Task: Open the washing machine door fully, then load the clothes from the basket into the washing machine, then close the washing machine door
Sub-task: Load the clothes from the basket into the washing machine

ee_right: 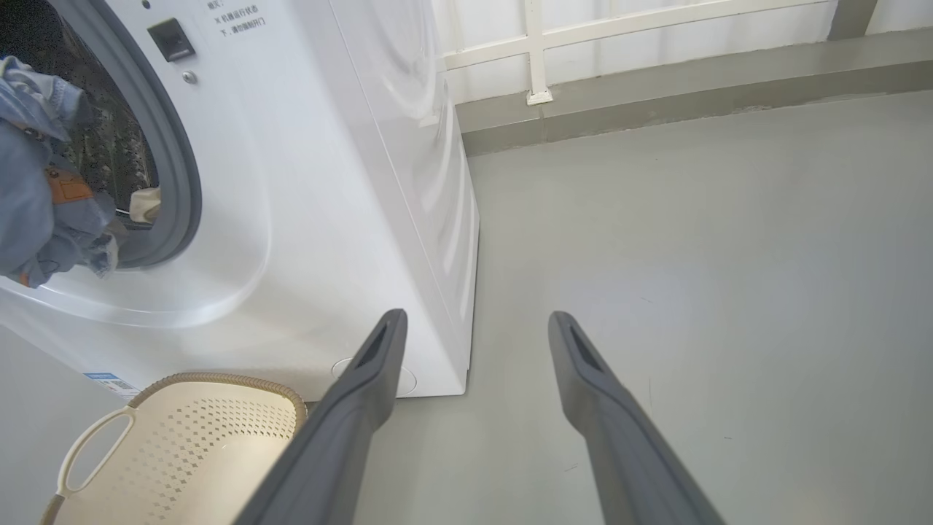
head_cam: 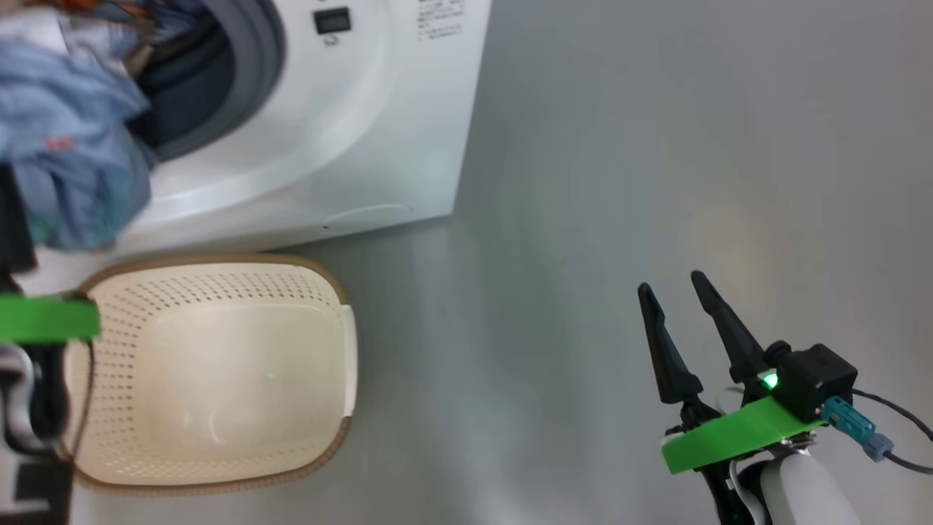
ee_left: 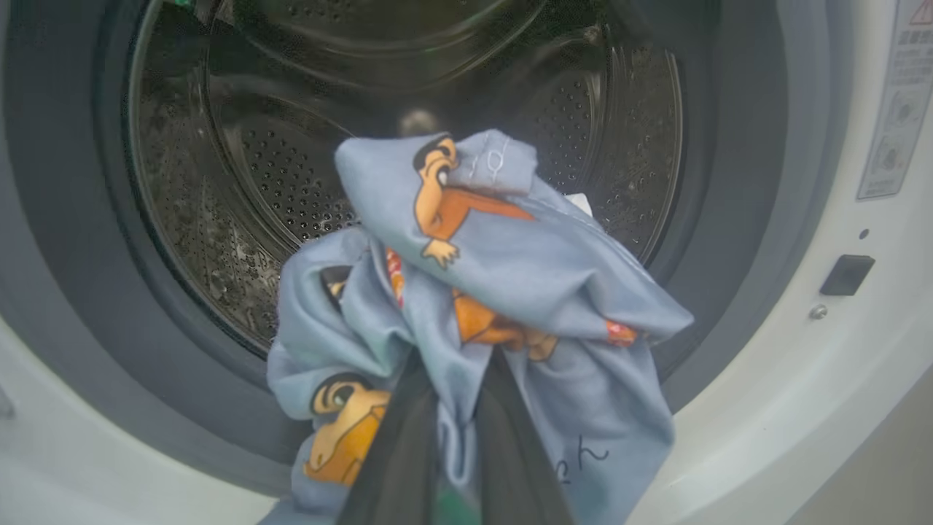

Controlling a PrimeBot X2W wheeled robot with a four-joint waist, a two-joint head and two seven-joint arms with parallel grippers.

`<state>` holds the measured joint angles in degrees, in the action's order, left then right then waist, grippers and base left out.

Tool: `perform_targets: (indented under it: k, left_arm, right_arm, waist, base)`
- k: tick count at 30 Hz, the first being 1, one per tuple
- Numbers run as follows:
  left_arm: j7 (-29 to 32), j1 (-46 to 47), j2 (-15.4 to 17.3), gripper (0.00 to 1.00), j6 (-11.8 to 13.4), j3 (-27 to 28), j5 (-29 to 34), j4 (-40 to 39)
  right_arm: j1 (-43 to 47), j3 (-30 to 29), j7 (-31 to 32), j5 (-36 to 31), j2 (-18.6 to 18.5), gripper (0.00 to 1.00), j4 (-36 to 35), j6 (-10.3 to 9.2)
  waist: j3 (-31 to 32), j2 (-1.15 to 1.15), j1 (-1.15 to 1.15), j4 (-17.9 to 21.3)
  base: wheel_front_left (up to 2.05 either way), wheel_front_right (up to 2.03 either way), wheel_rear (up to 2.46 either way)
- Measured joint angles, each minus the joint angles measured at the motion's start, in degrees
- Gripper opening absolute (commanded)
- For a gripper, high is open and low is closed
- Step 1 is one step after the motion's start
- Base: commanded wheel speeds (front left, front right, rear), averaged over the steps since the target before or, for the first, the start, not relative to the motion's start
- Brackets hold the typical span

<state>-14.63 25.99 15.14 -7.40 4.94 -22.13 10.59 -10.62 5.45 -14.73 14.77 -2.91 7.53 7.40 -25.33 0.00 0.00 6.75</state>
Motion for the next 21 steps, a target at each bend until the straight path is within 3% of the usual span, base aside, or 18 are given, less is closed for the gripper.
perform_targets:
  k: [7, 14, 21]
  left_arm:
    - [0.0, 10.2, 3.8, 0.0, 0.0, -2.4, -0.5, 5.4]
    - [0.3, 20.5, 7.4, 0.0, 0.0, -6.2, -1.7, 15.7]
    - [5.9, 28.6, 10.5, 0.0, 0.0, -10.2, -4.1, 24.8]
  right_arm:
    - [-1.2, 0.8, 0.0, 0.3, 0.0, 1.0, -0.4, 0.0]
    - [-1.2, 1.3, 0.0, 2.2, 0.0, 1.0, -0.7, 0.0]
    - [-2.4, 2.1, 0.0, 2.6, 0.0, 1.0, -1.1, 0.0]
  waist:
    - [-3.1, 0.0, 0.0, 2.1]
    - [-6.8, 0.0, 0.0, 3.2]
    - [-10.6, 0.0, 0.0, 3.5]
  base:
    - [0.0, 0.0, 0.0]
    - [0.0, 0.0, 0.0]
    - [0.0, 0.0, 0.0]
